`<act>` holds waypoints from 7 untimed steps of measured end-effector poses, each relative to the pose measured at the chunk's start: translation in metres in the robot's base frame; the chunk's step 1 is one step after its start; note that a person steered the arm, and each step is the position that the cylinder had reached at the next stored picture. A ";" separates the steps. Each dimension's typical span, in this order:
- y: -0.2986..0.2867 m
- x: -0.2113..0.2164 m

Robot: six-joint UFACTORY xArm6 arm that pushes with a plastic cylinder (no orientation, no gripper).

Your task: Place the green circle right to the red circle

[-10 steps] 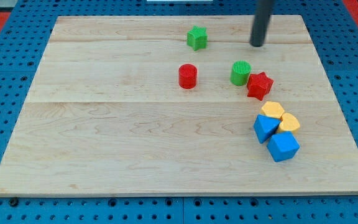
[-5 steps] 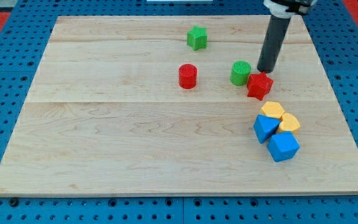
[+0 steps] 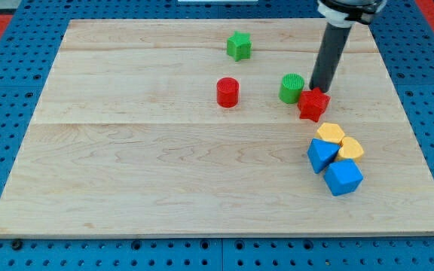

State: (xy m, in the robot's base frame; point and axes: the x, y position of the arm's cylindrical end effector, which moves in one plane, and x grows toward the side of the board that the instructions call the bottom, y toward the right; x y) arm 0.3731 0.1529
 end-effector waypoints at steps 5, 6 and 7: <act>-0.009 -0.003; -0.009 -0.007; -0.009 -0.011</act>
State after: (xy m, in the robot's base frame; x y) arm 0.3626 0.1435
